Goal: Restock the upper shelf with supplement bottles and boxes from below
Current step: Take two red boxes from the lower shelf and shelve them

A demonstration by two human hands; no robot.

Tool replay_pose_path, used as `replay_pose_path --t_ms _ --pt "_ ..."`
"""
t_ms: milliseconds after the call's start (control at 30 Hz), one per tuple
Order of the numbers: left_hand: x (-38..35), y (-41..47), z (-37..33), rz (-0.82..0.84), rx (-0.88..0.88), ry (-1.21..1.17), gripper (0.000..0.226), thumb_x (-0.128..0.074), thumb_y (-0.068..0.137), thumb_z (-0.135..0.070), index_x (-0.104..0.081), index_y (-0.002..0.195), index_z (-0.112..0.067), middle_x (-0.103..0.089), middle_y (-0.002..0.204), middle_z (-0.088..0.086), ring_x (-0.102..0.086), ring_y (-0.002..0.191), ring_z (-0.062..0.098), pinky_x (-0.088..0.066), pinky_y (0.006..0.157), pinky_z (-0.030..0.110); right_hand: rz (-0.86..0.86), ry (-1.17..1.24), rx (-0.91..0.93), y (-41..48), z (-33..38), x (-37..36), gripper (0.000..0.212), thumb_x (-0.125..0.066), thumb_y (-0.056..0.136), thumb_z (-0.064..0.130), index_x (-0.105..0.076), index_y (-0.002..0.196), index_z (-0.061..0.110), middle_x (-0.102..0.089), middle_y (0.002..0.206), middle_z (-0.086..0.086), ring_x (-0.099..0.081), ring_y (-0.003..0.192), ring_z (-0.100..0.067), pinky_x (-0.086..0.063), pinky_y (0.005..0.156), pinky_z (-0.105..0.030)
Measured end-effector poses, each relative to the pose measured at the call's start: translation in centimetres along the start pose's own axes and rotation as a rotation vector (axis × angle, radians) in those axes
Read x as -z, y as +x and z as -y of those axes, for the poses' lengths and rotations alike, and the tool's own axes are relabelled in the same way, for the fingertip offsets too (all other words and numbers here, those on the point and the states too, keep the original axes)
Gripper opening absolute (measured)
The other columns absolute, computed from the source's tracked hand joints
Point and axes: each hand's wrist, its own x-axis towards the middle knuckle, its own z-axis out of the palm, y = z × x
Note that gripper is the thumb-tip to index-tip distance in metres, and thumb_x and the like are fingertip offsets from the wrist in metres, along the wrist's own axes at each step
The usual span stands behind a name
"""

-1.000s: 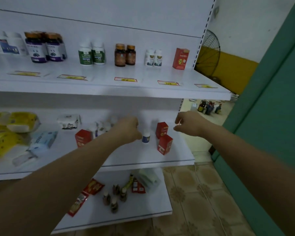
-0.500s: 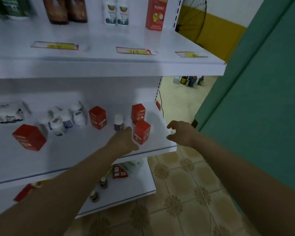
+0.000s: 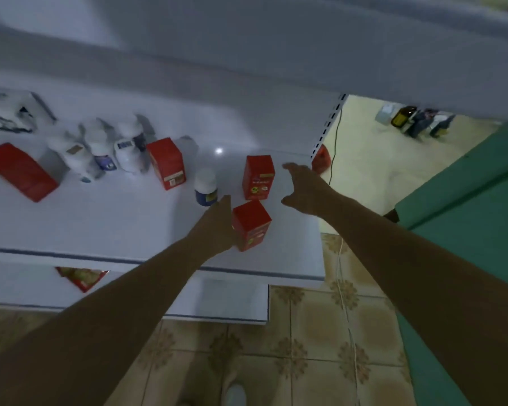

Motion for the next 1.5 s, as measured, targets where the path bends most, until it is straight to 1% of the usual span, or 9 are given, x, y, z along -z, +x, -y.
replay_pose_path --t_ms 167,433,600,733,833,967,1233,1367,1500 --pt "-0.9 2.8 0.6 0.019 0.007 -0.002 0.086 -0.078 0.073 -0.016 -0.025 0.141 -0.012 -0.042 0.141 0.007 -0.049 0.123 0.022 -0.036 0.085 0.021 -0.011 -0.041 0.121 6.3 1.2 -0.9 0.086 -0.063 0.085 0.004 -0.009 0.151 0.009 -0.011 0.158 -0.012 -0.024 0.142 -0.033 -0.028 0.114 -0.039" --pt "-2.3 3.0 2.2 -0.049 -0.046 -0.167 0.065 -0.074 0.073 -0.012 -0.034 0.124 -0.014 -0.051 0.104 0.001 -0.053 0.093 0.017 -0.042 0.077 0.027 -0.030 -0.182 0.128 7.5 2.0 -2.8 0.060 -0.061 0.082 0.008 -0.035 0.136 0.003 -0.038 0.133 -0.015 -0.041 0.123 -0.034 -0.035 0.100 -0.039" --pt "0.6 0.5 4.9 -0.124 0.010 -0.374 0.069 -0.072 0.070 0.004 -0.044 0.130 -0.017 -0.058 0.107 0.002 -0.057 0.098 0.021 -0.043 0.085 0.028 0.001 0.114 -0.014 3.7 2.0 -2.1 0.062 -0.073 0.075 0.011 -0.043 0.130 0.007 -0.053 0.119 -0.012 -0.048 0.116 -0.030 -0.040 0.103 -0.042" --pt "4.2 -3.1 6.8 -0.064 -0.009 -0.645 0.055 -0.077 0.057 0.008 -0.059 0.102 -0.019 -0.064 0.111 0.006 -0.059 0.109 0.026 -0.045 0.100 0.040 0.064 0.464 -0.012 -1.3 3.0 -1.6 0.062 -0.080 0.067 0.026 -0.043 0.116 0.033 -0.057 0.117 -0.004 -0.048 0.115 -0.028 -0.043 0.102 -0.045" --pt "6.3 -7.2 7.0 0.016 -0.105 -0.811 0.050 -0.068 0.056 0.009 -0.061 0.095 -0.022 -0.068 0.098 0.005 -0.060 0.105 0.024 -0.046 0.094 0.033 0.128 0.694 0.027 -6.8 5.3 0.3 0.055 -0.077 0.075 0.014 -0.041 0.115 0.026 -0.063 0.110 -0.004 -0.058 0.103 -0.020 -0.041 0.099 -0.012" --pt "9.1 -13.9 6.5 0.092 -0.202 -0.890 0.044 -0.068 0.060 -0.002 -0.064 0.096 -0.026 -0.072 0.094 -0.002 -0.063 0.099 0.017 -0.041 0.095 0.030 0.155 0.953 0.095 -14.2 8.9 2.5 0.046 -0.074 0.077 0.007 -0.048 0.111 0.024 -0.064 0.113 -0.007 -0.060 0.112 -0.027 -0.047 0.099 -0.035" --pt "15.2 -26.7 1.1 0.083 -0.392 -0.949 0.066 -0.075 0.065 -0.032 -0.053 0.125 -0.016 -0.066 0.110 0.016 -0.064 0.097 0.032 -0.050 0.094 0.051 -0.116 1.092 0.205 -26.0 15.2 7.9 0.042 -0.069 0.083 0.033 -0.052 0.115 0.012 -0.068 0.108 -0.010 -0.069 0.095 -0.024 -0.056 0.080 -0.031" --pt "17.6 -31.3 -3.2 0.034 -0.485 -0.963 0.048 -0.066 0.077 -0.031 -0.056 0.121 -0.015 -0.069 0.108 0.013 -0.069 0.083 0.022 -0.059 0.072 0.036 -0.204 1.206 0.304 -29.9 18.0 12.2 0.056 -0.061 0.084 0.048 -0.051 0.125 0.012 -0.069 0.110 -0.011 -0.069 0.095 -0.025 -0.056 0.082 -0.037" --pt "19.1 -34.3 -7.0 -0.005 -0.575 -0.989 0.040 -0.057 0.088 -0.025 -0.054 0.125 -0.009 -0.069 0.104 0.015 -0.068 0.075 0.020 -0.059 0.065 0.030 -0.246 1.258 0.425 -33.2 19.3 15.9 0.026 -0.052 0.093 0.041 -0.066 0.100 0.021 -0.073 0.093 -0.006 -0.071 0.081 -0.019 -0.055 0.084 -0.038"
